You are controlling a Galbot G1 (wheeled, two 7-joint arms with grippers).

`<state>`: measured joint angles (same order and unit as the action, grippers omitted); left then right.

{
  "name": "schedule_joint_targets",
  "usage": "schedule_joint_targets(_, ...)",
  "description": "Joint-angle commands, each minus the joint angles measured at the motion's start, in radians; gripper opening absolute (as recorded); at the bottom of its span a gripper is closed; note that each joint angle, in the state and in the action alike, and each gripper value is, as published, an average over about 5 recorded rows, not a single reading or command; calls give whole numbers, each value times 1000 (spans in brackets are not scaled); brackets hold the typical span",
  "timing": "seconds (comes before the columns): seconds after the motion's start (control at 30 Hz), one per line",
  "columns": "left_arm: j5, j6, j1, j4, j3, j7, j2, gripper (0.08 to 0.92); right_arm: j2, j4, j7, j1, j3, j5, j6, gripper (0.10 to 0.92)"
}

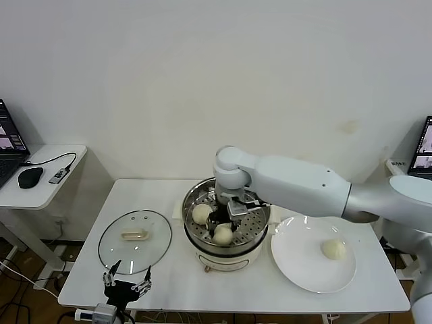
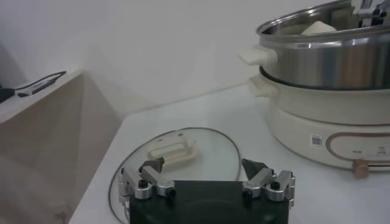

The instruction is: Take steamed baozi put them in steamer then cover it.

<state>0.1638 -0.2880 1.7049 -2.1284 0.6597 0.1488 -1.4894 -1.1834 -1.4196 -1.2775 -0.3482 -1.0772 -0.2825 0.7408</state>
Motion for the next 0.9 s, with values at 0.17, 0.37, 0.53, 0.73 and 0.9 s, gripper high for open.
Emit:
schedule_joint_targets(0.17,2,-2,-4,0,-7,3,5,823,139,-58,12,-185,3,199,-273,808)
schedule_joint_targets(0.37,-7,-3,-8,8,-5,5,13,823,345,-92,84,-322,-97,483,-530,822)
schedule_joint_targets(0.53,-21,-12,-17,2,0,8,15,823,528,-119,31,-362,-95,584,-783,823)
schedule_joint_targets(0.73,-29,-16,-18,-1,-2,12,26,823,698,-168,-21,-345,-109,577,-1087,823)
schedule_joint_targets(0.9,-29,-17,-17,1,-9,14,30,823,758,-181,-18,-234,-48,529,-1225,823)
